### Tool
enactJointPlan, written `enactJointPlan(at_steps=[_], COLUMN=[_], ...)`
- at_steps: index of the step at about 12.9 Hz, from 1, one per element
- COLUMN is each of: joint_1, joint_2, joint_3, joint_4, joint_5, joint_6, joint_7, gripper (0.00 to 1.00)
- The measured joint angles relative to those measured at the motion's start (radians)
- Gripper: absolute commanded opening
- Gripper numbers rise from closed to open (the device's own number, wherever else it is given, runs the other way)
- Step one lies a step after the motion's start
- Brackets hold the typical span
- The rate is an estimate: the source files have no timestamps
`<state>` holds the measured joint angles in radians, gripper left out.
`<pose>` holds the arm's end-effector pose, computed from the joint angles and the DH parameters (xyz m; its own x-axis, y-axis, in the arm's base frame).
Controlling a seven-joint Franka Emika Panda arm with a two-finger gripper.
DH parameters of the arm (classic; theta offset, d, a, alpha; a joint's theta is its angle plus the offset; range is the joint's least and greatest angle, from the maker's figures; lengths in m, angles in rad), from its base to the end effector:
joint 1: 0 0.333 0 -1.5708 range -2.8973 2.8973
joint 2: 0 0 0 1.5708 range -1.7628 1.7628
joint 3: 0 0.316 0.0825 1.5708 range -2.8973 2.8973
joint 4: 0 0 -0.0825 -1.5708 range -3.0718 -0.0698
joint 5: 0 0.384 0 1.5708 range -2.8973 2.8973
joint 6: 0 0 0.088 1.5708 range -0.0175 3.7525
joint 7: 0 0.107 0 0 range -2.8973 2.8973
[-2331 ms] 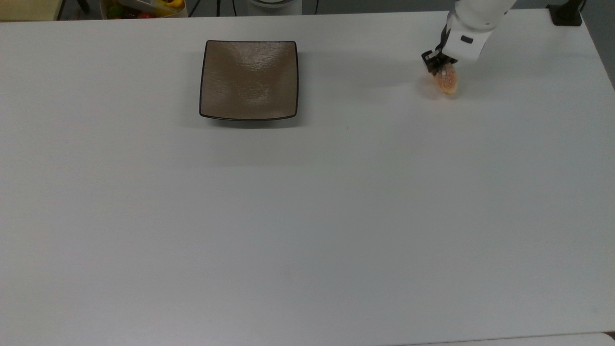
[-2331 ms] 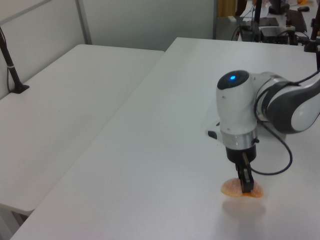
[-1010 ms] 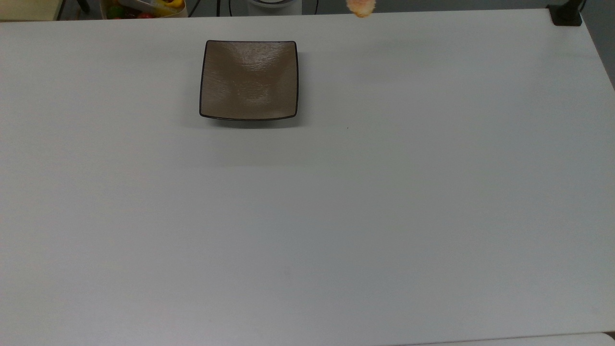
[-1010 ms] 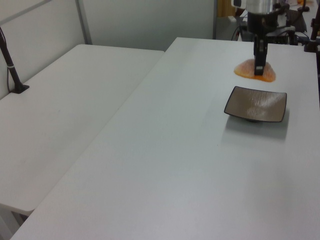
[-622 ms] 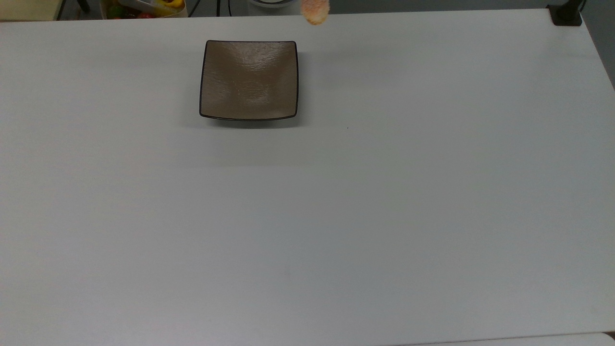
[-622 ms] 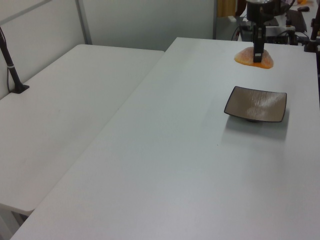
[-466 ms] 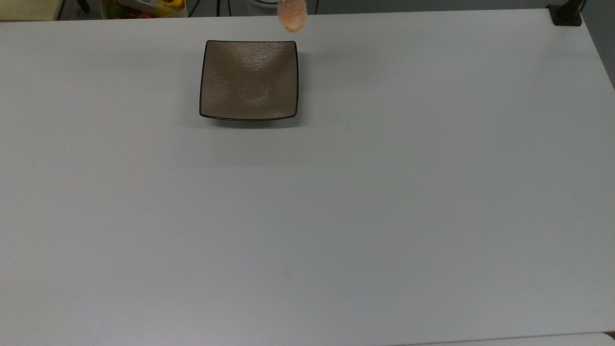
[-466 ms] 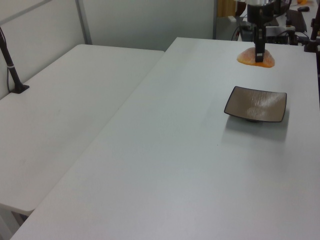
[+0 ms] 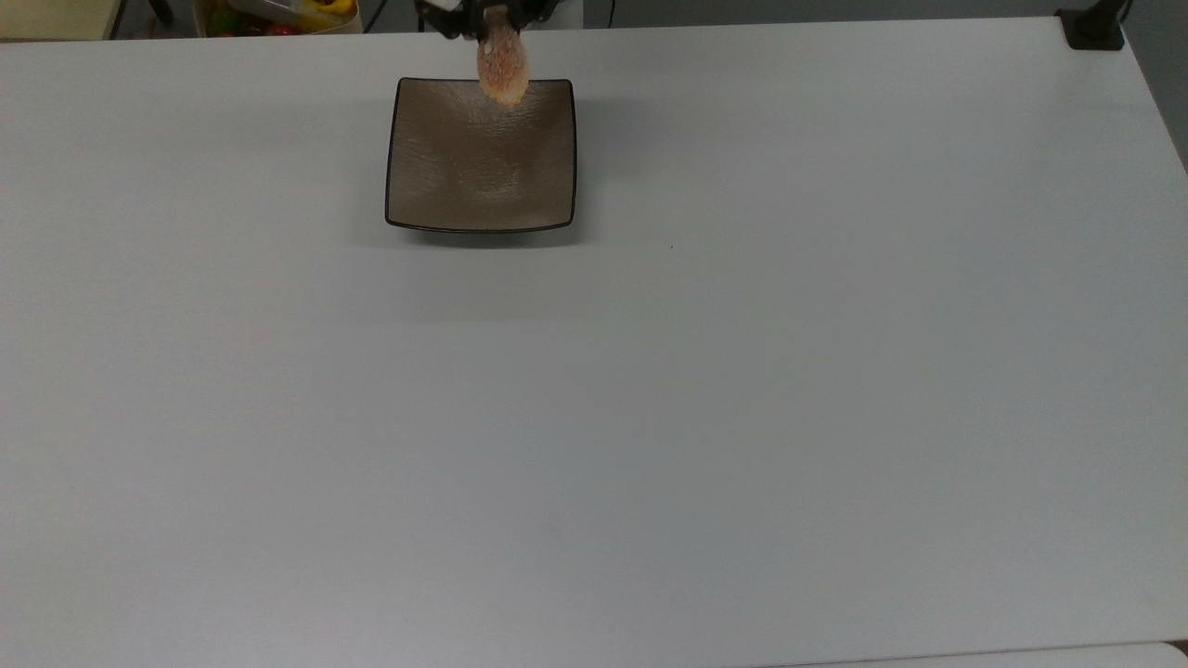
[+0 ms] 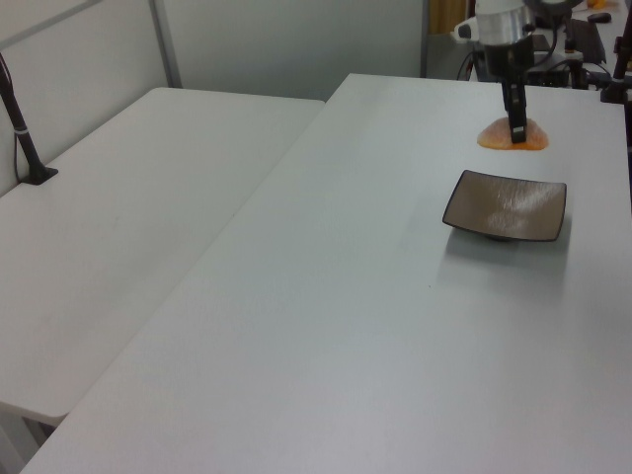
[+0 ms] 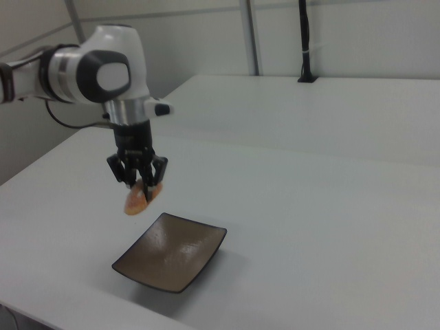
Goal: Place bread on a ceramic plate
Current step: 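Lower the bread onto the plate and open the gripper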
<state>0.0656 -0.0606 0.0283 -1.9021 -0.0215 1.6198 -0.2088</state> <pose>0.5155 0.0466 0.5065 0.9295 0.2963 -0.2198 0.2986 -0.9541 -0.0237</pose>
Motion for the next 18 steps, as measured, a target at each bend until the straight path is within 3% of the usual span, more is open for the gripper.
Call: enactJointPlan(at_steps=[5,10,13,17,18], joint_1=[-0.001,-0.018,-0.026,-0.026,-0.026], joint_2=[0.063,0.149,0.177,0.192,0.191], joint_3=[-0.008,-0.008,-0.008,-0.008,-0.008], joint_4=[-0.121,-0.145,-0.172,-0.194,-0.194], joint_5=[-0.055,-0.060,-0.060,-0.060,-0.060], joint_6=[0.136,0.226,0.289,0.316,0.316], joint_7=[-0.004,-0.004,-0.004,-0.004,-0.004], gripper=[0.39,0.39,0.48,0.76,1.00])
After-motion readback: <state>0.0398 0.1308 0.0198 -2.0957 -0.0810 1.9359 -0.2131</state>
